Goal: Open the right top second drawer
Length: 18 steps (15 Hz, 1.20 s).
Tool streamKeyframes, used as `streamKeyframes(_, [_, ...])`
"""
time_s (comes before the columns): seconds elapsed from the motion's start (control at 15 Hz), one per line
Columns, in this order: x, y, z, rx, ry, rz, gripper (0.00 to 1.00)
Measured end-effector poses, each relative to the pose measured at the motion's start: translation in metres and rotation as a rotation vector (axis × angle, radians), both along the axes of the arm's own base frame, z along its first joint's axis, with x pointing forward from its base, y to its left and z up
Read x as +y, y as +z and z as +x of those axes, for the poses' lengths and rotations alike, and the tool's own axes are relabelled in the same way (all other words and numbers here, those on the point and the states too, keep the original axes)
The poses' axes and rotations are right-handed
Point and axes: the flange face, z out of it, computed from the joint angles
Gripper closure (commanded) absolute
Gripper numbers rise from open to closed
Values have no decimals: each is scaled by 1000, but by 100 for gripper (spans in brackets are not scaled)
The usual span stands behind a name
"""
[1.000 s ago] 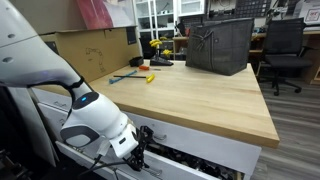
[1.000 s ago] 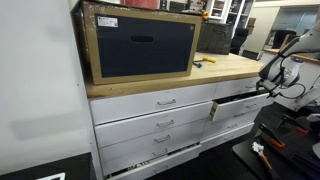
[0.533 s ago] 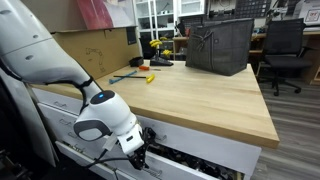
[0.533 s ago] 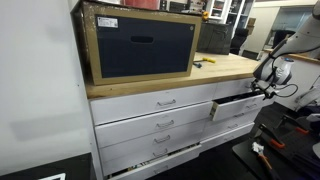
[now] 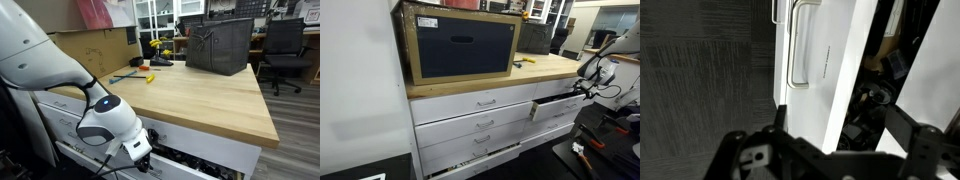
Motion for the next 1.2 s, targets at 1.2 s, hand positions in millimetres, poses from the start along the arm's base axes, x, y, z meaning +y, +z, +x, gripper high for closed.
streamKeyframes(1.2, [-111,-31,-45,-134,25,-33,0])
